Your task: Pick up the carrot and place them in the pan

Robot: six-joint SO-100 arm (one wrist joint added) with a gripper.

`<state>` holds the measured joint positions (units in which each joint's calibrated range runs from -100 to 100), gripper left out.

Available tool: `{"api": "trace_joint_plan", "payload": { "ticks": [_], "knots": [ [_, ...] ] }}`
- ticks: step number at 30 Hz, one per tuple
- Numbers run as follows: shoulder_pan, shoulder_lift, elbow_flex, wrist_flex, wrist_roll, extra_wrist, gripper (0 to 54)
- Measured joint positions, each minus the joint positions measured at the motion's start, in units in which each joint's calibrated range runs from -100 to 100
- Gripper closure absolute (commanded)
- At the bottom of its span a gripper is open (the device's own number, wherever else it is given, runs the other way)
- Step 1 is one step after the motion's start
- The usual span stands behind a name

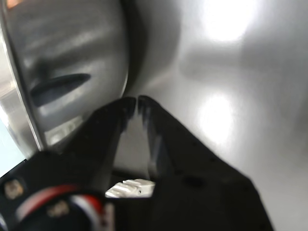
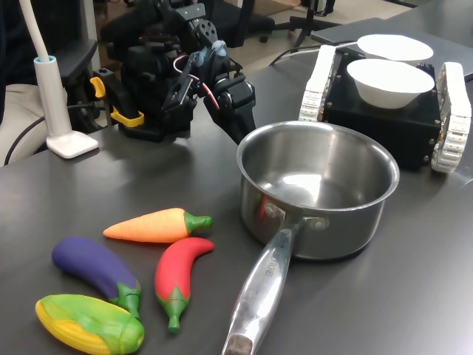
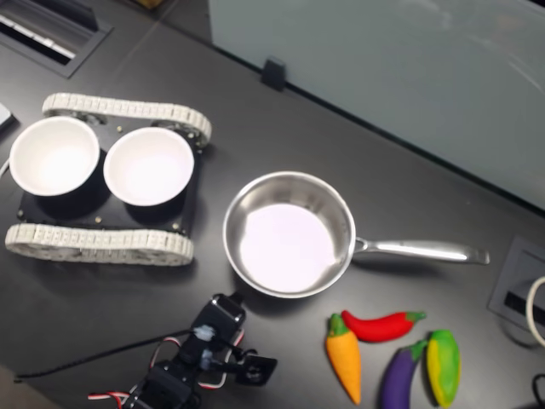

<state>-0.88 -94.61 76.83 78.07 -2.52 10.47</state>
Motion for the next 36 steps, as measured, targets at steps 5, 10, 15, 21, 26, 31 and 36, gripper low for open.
{"api": "trace_joint_plan", "payload": {
  "ticks": [5,10,15,21,26,31,36],
  "knots": [
    [0.0,0.0,0.0,0.4,0.2,0.0,53.6],
    [0.0,0.0,0.0,2.0,1.5,0.0,53.6],
    [0.3,1.3,-0.8,2.0,1.5,0.0,53.6],
    [4.8,5.3,-5.0,2.5,1.9,-0.1,53.6],
    [8.4,7.2,-8.9,4.6,2.5,-0.6,53.6],
    [13.0,9.6,-13.4,6.9,3.0,-3.5,53.5],
    [18.7,13.7,-16.7,6.9,3.6,-4.8,53.5]
  ]
}}
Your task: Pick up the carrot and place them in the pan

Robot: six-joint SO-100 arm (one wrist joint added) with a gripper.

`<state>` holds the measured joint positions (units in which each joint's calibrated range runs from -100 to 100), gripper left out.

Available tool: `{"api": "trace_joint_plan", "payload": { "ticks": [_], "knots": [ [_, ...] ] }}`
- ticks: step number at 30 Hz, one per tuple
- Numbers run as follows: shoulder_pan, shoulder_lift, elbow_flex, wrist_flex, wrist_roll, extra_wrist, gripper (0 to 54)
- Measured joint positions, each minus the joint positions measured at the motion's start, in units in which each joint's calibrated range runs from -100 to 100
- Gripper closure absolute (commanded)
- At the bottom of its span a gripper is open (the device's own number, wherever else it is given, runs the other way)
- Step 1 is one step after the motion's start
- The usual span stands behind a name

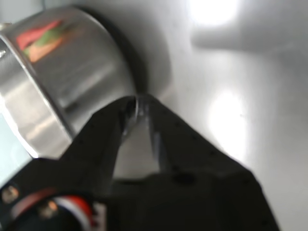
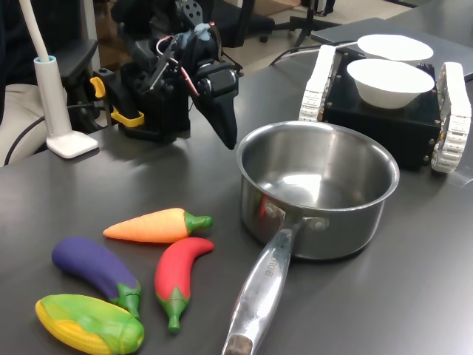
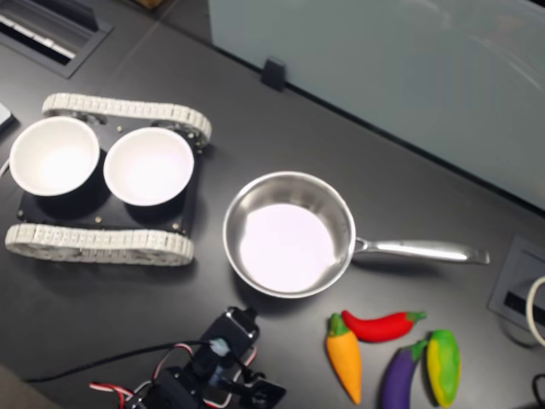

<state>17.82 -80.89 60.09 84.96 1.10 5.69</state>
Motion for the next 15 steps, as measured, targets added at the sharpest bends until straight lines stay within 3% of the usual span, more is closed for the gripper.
{"api": "trace_joint_plan", "payload": {
  "ticks": [15],
  "knots": [
    [12.0,9.9,-11.2,0.0,0.2,-0.8,53.5]
  ]
}}
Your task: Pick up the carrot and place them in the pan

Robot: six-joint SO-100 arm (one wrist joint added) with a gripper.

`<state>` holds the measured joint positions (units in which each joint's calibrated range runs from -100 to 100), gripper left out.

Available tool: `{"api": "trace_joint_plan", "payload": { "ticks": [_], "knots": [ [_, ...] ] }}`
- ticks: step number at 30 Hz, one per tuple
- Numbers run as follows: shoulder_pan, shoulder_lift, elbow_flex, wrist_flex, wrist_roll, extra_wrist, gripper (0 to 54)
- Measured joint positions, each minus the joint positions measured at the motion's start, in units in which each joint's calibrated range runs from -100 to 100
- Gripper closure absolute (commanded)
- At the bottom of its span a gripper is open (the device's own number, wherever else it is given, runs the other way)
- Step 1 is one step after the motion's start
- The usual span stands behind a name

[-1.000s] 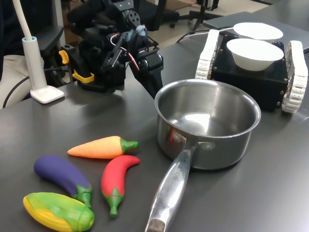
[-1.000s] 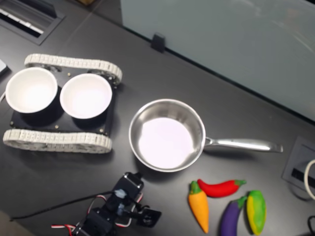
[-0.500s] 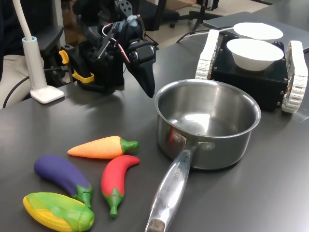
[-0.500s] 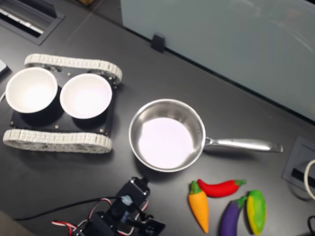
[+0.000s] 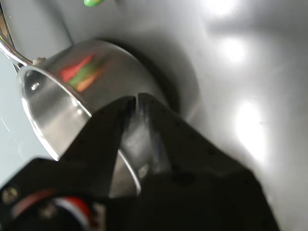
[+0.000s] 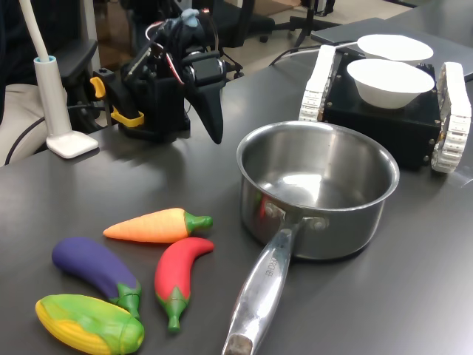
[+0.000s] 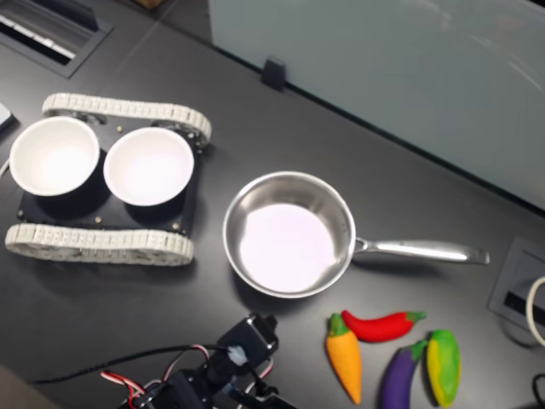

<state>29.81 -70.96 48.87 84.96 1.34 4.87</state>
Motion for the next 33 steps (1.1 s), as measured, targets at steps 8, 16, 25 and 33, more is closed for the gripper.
{"api": "trace_joint_plan", "payload": {
  "ticks": [8,16,25,33],
  "knots": [
    [5.8,8.2,-8.5,0.0,0.4,-1.3,53.5],
    [10.8,17.3,-22.0,4.8,0.6,-2.8,53.5],
    [16.8,23.1,-34.1,9.7,1.4,-4.0,49.6],
    [21.5,28.1,-38.4,10.2,2.1,-6.0,36.9]
  ]
}}
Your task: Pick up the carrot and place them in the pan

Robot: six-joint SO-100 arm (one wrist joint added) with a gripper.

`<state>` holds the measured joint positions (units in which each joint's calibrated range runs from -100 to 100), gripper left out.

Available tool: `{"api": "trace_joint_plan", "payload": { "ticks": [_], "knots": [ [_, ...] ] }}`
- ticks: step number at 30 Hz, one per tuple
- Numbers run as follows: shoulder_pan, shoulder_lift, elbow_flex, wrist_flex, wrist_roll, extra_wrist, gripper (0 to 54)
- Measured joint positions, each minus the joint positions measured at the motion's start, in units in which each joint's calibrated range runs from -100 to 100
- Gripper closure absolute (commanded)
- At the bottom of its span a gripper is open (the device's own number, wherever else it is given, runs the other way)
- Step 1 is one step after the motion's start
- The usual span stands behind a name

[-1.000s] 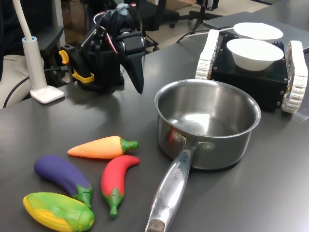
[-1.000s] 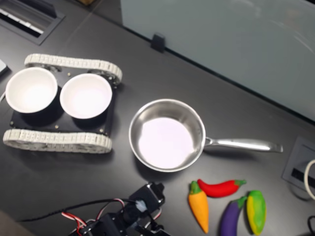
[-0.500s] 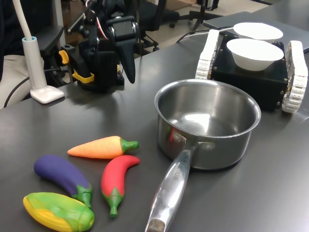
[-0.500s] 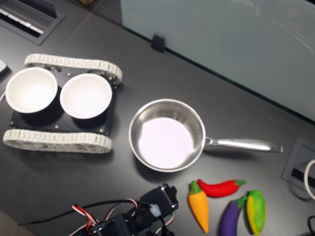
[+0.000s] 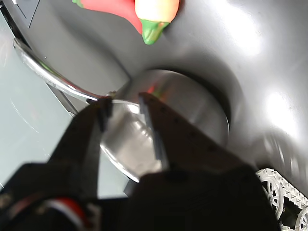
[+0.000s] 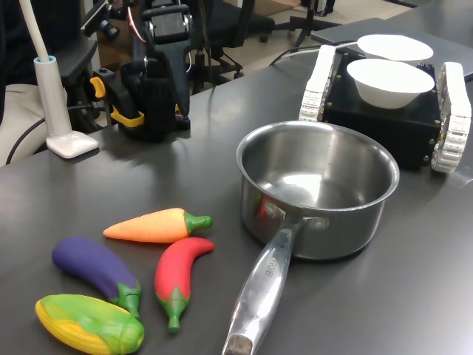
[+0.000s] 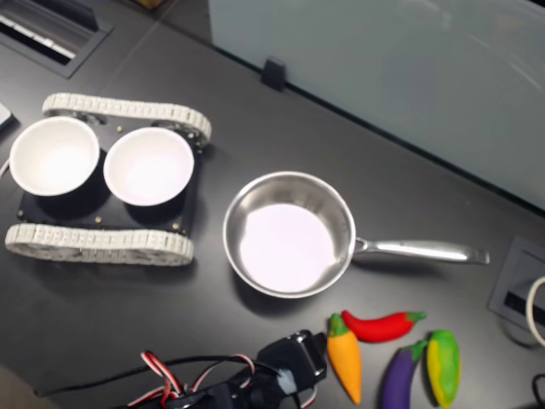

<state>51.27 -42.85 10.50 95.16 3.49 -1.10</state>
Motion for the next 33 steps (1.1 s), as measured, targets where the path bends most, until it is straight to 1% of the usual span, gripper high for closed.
{"api": "trace_joint_plan", "payload": {
  "ticks": [4,6,9,14,20,26,29,31,33],
  "knots": [
    [2.8,3.3,-0.5,0.0,0.8,-1.8,33.1],
    [3.9,4.8,-0.5,0.0,1.0,-2.4,30.8],
    [5.2,6.6,-0.5,0.0,1.2,-2.8,29.0],
    [6.5,9.2,-2.3,0.0,1.3,-2.8,26.9],
    [8.1,11.5,-4.2,0.0,1.6,-2.8,26.0],
    [8.3,14.4,-4.2,0.0,1.9,-2.8,25.0],
    [8.3,16.7,-4.2,0.0,1.9,-2.8,23.2],
    [8.3,18.2,-4.2,0.0,1.9,-2.8,20.7],
    [8.3,19.5,-4.2,0.0,1.9,-2.8,19.2]
  ]
}}
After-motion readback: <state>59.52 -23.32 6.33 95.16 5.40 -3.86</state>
